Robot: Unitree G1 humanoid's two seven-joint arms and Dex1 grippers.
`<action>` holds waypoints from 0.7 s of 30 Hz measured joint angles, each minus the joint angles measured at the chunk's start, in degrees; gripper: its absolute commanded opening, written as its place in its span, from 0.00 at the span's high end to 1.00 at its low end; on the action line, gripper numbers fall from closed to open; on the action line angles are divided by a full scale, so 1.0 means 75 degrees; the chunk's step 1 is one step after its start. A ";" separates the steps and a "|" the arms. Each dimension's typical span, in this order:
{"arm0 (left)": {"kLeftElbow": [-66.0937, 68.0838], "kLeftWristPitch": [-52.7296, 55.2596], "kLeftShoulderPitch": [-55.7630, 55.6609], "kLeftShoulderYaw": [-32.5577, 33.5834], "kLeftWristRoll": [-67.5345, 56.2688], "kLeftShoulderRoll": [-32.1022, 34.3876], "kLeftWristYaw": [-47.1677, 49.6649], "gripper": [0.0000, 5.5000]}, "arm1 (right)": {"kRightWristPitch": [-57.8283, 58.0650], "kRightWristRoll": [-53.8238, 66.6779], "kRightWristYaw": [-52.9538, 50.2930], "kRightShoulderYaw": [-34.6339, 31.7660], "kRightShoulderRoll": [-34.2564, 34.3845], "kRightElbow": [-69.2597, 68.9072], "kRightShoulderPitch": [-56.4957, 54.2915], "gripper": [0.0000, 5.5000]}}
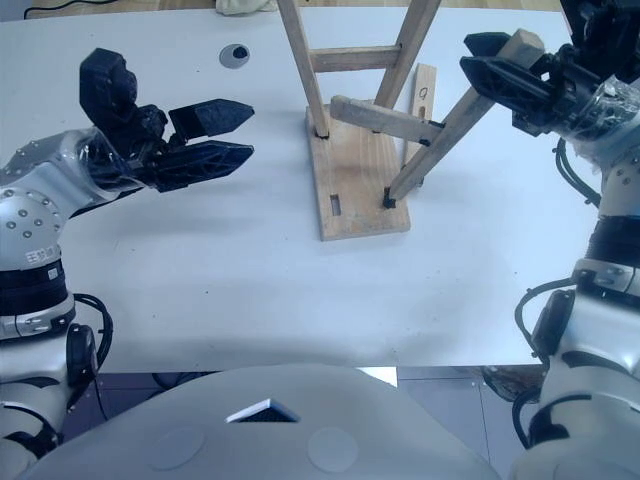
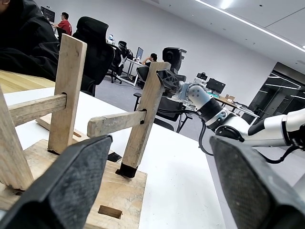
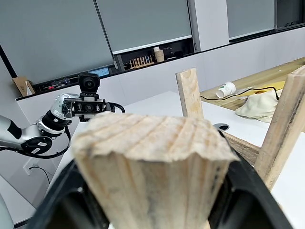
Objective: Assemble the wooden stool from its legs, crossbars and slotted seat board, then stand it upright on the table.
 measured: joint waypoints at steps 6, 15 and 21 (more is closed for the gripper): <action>0.0037 -0.0001 -0.0007 0.0001 0.0001 -0.0054 0.0056 0.32 | -0.0337 -0.0225 0.0290 0.0195 -0.0007 0.0165 -0.0103 0.62; 0.0056 -0.0008 -0.0055 0.0010 0.0006 -0.0131 0.0174 0.32 | -0.0847 -0.0948 0.1529 0.1243 -0.0697 0.1290 -0.0961 0.63; 0.0055 -0.0072 -0.0051 0.0012 0.0014 -0.0276 0.0314 0.32 | -0.1168 -0.1159 0.1701 0.2739 -0.1183 0.1956 -0.2044 0.63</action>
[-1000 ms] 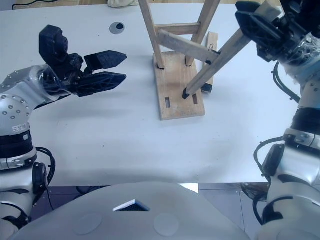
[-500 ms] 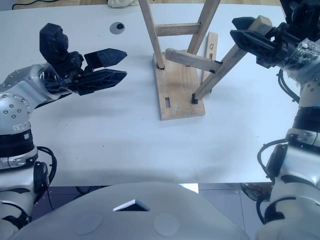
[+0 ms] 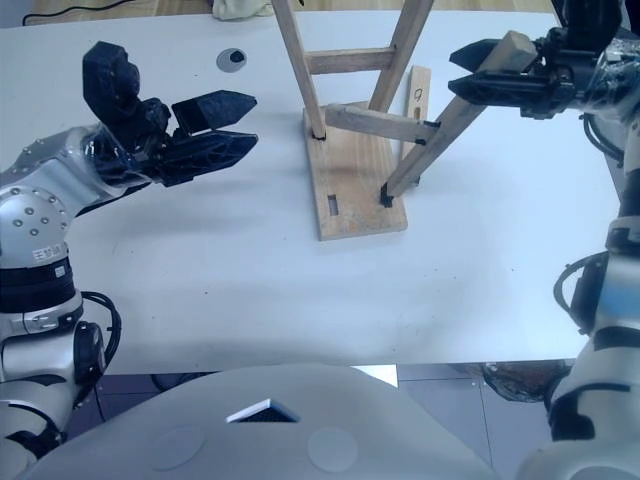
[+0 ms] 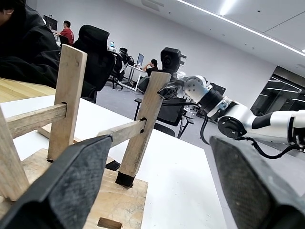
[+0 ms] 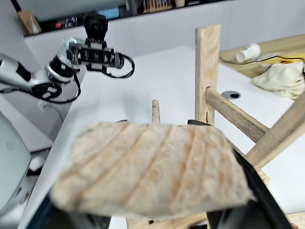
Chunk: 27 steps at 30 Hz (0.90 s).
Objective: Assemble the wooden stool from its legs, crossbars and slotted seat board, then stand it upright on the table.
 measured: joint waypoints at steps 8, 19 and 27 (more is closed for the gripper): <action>-0.0013 -0.0045 0.0016 0.0007 0.0018 -0.0072 0.0163 0.32 | -0.0315 0.0572 -0.0001 0.2248 -0.0637 -0.0006 -0.1197 0.63; -0.0001 -0.0073 0.0093 0.0189 -0.0012 -0.0087 0.0324 0.32 | -0.1047 0.1499 -0.0091 0.3234 -0.1578 -0.0270 -0.1011 0.63; -0.0003 -0.0085 0.0097 0.0172 -0.0007 -0.0137 0.0397 0.32 | -0.1513 0.1482 -0.0024 0.4353 -0.1891 -0.0060 -0.1578 0.63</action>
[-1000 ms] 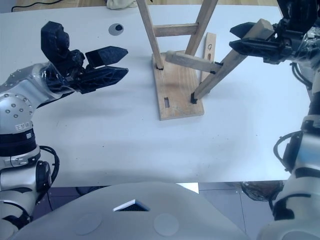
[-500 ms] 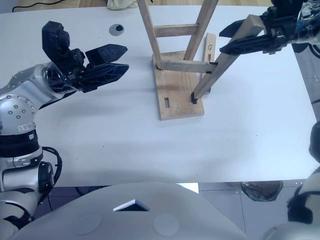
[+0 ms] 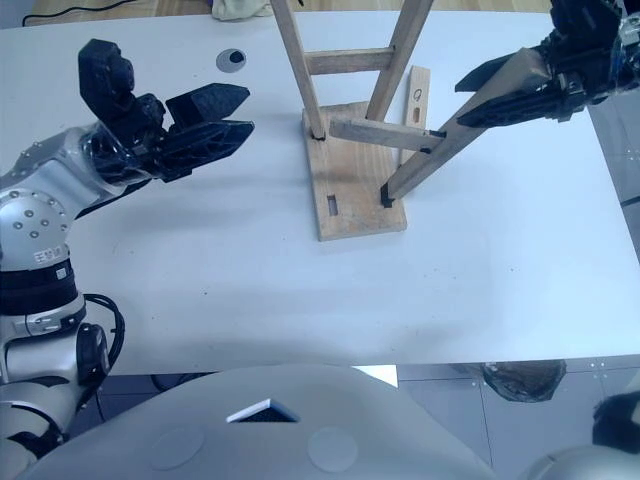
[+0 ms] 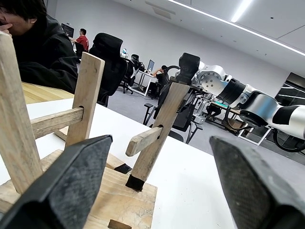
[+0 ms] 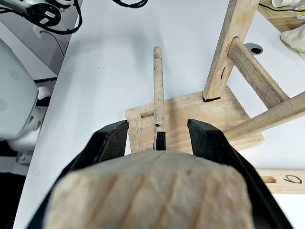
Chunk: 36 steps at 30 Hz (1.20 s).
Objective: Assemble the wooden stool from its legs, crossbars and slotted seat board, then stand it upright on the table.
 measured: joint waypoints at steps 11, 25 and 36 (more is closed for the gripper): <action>0.0044 -0.0406 0.0224 -0.1354 0.1578 0.0152 0.0018 0.41 | -0.0487 0.0005 0.0022 0.2140 -0.0205 0.0310 -0.1422 0.63; 0.1979 -0.1799 -0.1427 -0.5575 0.5750 -0.1152 -0.0104 0.65 | -0.0861 0.0151 0.0021 0.3067 -0.0169 0.0456 -0.2013 0.63; 0.2380 -0.1343 -0.2181 -0.6084 0.6623 -0.0684 -0.0704 0.65 | -0.1290 0.0064 -0.0005 0.3556 0.0344 0.0492 -0.2382 0.63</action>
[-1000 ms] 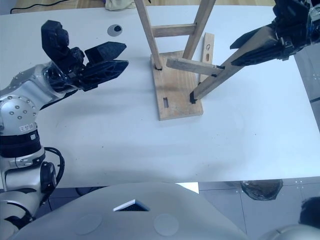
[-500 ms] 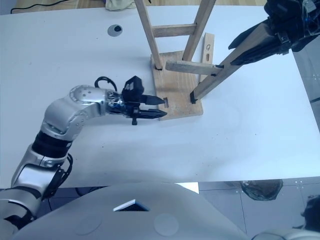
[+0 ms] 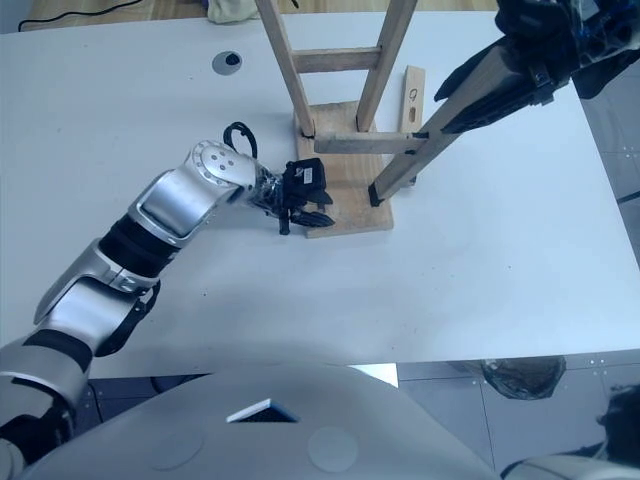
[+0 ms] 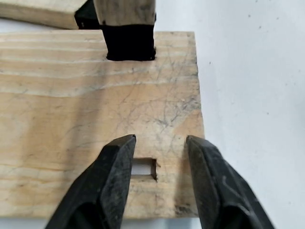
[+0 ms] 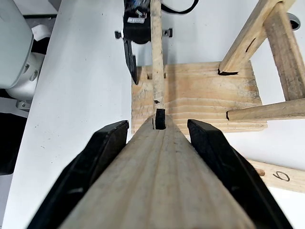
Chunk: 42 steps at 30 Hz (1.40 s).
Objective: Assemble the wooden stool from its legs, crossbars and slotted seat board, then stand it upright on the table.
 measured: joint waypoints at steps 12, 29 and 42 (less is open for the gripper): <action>-0.0137 -0.0100 0.0539 0.0487 -0.0014 0.0018 0.0082 0.65 | 0.0515 -0.0867 -0.0022 0.0181 0.0328 -0.0204 -0.0399 0.63; -0.0217 -0.0028 0.1367 0.1449 -0.0390 -0.0505 0.0622 0.65 | 0.2698 -0.1900 -0.0488 -0.1518 -0.0006 -0.2767 0.0388 0.63; -0.0881 0.1039 0.2815 0.3607 -0.1816 0.0318 0.0782 0.65 | 0.3018 -0.2698 -0.0304 -0.3186 0.0025 -0.3436 0.1549 0.63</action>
